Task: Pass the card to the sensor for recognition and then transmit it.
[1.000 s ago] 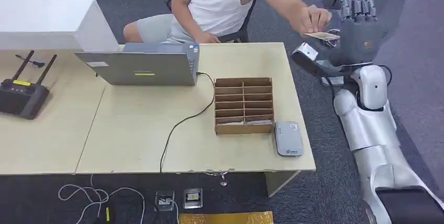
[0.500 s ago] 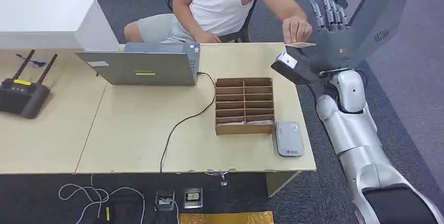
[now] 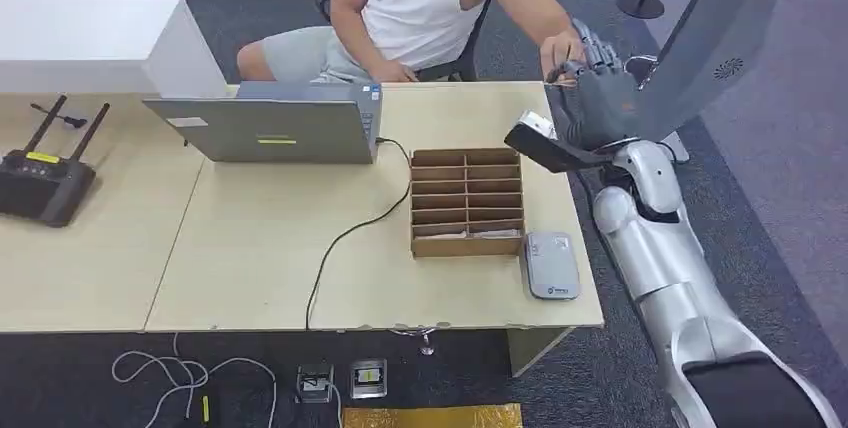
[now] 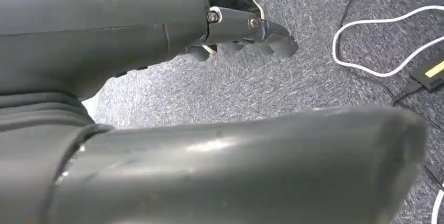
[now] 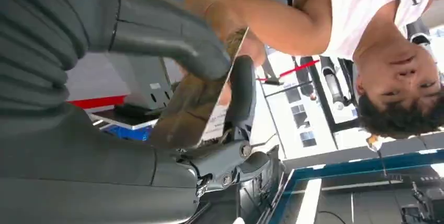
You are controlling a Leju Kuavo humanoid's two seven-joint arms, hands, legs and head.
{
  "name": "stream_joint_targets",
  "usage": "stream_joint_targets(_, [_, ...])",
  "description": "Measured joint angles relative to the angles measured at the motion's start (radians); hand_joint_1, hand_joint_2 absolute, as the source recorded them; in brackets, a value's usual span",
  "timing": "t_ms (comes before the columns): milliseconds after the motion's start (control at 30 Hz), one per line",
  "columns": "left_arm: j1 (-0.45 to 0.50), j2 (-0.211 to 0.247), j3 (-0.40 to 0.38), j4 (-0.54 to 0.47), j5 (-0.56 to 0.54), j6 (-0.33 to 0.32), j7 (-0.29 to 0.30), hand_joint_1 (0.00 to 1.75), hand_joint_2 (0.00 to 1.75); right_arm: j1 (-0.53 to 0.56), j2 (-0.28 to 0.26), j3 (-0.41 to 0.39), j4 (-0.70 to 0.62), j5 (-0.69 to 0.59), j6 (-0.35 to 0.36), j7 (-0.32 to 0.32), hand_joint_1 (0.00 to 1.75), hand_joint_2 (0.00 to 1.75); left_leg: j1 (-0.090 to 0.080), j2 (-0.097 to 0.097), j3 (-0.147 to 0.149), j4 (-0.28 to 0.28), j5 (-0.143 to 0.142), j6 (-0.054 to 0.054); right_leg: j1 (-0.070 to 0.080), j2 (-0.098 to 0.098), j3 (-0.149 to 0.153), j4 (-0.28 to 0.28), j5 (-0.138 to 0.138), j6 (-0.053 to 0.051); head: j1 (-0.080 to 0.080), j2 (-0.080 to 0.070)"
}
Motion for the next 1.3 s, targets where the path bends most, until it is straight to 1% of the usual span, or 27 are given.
stream_joint_targets(233, [0.000,0.000,0.000,0.000,0.000,0.000,0.000,0.00,0.00,0.001,0.005,0.013,0.000,-0.002,0.006,-0.001,1.75,1.75,0.000,0.000,0.000,0.000,0.000,0.000,0.000,0.000,0.000,0.000,0.000,0.000,0.000,0.000])
stream_joint_targets(433, [0.000,0.000,0.000,0.000,0.000,0.000,0.000,0.00,0.00,0.003,0.006,0.025,-0.001,-0.002,0.041,0.004,1.75,1.75,0.000,0.000,0.000,0.000,0.000,0.000,0.000,0.000,0.000,0.000,0.000,0.000,0.000,0.000])
stream_joint_targets(733, [0.001,0.000,0.000,0.000,0.000,-0.002,0.000,0.00,0.00,0.009,0.006,0.036,-0.005,-0.003,0.064,0.010,1.75,1.75,0.000,0.000,0.000,0.000,0.000,0.000,0.000,0.000,0.000,0.000,0.000,0.000,0.000,0.000])
stream_joint_targets(933, [0.001,0.000,0.000,0.000,0.004,-0.001,0.000,0.00,0.00,0.017,0.003,0.040,-0.016,-0.022,0.098,0.027,1.75,1.75,0.000,0.000,0.001,0.000,0.000,-0.001,0.000,0.000,0.000,0.000,0.000,0.000,0.000,0.000])
stream_joint_targets(1033, [0.001,0.000,0.000,0.000,0.011,0.000,0.000,0.00,0.00,0.034,-0.019,0.040,-0.033,-0.047,0.129,0.041,1.75,1.75,0.000,0.000,0.001,0.000,0.000,-0.001,0.000,0.000,0.000,0.000,0.000,0.000,0.000,0.000])
stream_joint_targets(1200, [0.008,0.000,0.000,0.000,0.015,-0.005,0.005,0.00,0.00,0.108,-0.085,0.031,-0.080,-0.069,0.176,0.060,1.75,1.75,0.000,0.000,0.001,0.000,-0.001,-0.001,0.000,0.000,0.000,-0.001,0.000,0.000,0.000,0.000])
stream_joint_targets(1300, [0.008,0.000,0.000,0.000,0.019,-0.002,0.006,0.00,0.00,0.179,-0.131,0.019,-0.138,-0.071,0.237,0.090,1.75,1.75,0.000,0.001,0.001,0.000,-0.001,-0.001,0.000,0.000,0.000,-0.001,0.000,0.000,0.000,0.000])
